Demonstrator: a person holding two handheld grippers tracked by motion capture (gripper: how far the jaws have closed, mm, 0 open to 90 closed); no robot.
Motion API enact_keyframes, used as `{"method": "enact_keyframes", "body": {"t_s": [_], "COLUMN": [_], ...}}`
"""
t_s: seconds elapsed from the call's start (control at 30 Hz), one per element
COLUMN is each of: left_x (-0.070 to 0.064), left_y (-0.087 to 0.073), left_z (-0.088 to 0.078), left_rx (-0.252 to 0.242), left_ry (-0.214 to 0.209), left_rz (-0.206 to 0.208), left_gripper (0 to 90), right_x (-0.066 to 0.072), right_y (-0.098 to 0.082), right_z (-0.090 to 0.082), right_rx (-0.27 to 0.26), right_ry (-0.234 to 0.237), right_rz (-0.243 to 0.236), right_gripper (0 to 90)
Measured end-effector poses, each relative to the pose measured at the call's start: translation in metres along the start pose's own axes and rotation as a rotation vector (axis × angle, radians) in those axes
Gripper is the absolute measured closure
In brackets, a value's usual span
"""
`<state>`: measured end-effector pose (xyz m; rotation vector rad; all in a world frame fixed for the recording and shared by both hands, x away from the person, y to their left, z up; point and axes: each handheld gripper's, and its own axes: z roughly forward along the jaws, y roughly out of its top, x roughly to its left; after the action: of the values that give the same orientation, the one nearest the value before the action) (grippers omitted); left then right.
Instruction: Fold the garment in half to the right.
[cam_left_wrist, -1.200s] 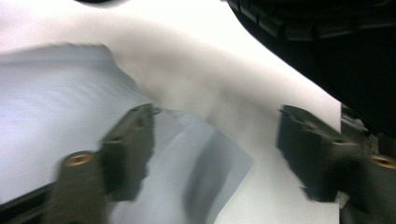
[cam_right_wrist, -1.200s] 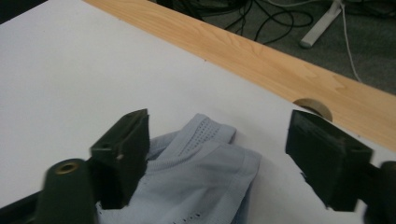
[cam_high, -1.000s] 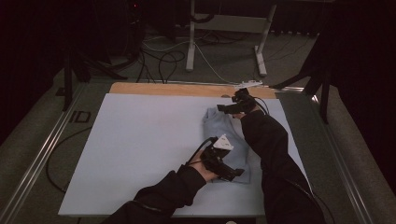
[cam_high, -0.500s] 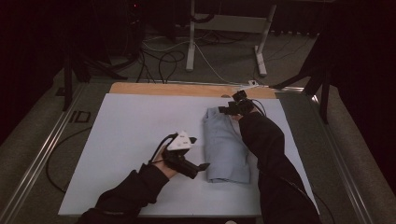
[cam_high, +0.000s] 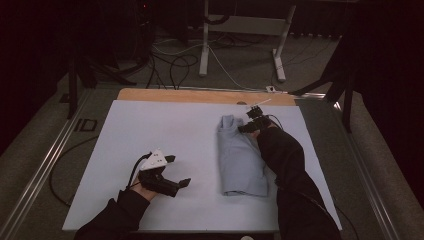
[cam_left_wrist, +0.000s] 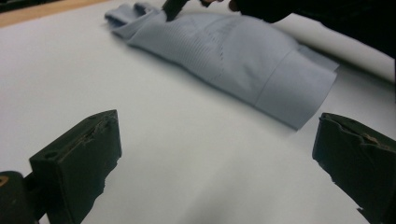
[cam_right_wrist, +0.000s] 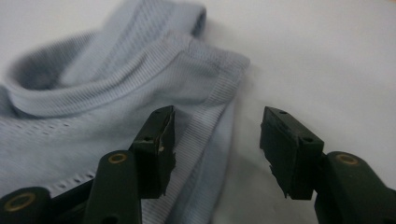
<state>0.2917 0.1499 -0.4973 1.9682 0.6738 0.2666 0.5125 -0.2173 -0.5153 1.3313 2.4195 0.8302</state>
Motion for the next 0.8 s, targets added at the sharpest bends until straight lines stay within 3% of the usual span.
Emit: {"method": "enact_keyframes", "body": {"t_s": [0.17, 0.2, 0.23, 0.3, 0.33, 0.47, 0.63, 0.8], "left_x": [0.004, 0.005, 0.006, 0.007, 0.011, 0.014, 0.020, 0.024], "left_y": [-0.008, -0.010, -0.011, -0.013, -0.017, -0.021, -0.028, -0.030], "left_z": [-0.006, -0.007, -0.009, -0.010, -0.016, -0.020, -0.026, -0.027], "left_rx": [-0.003, -0.004, -0.005, -0.006, -0.011, -0.020, -0.029, -0.044], "left_ry": [0.015, 0.016, 0.019, 0.022, 0.039, 0.050, 0.072, 0.100], "left_rz": [-0.012, -0.017, -0.018, -0.023, -0.033, -0.050, -0.071, -0.073], "left_gripper": [2.0, 2.0, 2.0, 2.0, 2.0, 2.0, 2.0, 2.0], "right_x": [0.004, 0.006, 0.011, 0.011, 0.016, 0.019, 0.026, 0.034], "right_y": [-0.002, -0.002, -0.002, -0.002, -0.002, -0.002, 0.003, 0.018], "right_z": [0.000, 0.000, -0.001, -0.001, -0.001, -0.001, -0.013, -0.033], "right_rx": [0.018, 0.019, 0.023, 0.023, 0.027, 0.026, -0.038, -0.141], "right_ry": [-0.018, -0.016, -0.010, -0.010, 0.005, 0.002, -0.026, 0.012], "right_rz": [-0.027, -0.045, -0.079, -0.079, -0.092, -0.100, -0.138, -0.142], "right_gripper": [48.7, 53.5, 64.7, 64.7, 76.1, 83.7, 84.9, 84.8]}}
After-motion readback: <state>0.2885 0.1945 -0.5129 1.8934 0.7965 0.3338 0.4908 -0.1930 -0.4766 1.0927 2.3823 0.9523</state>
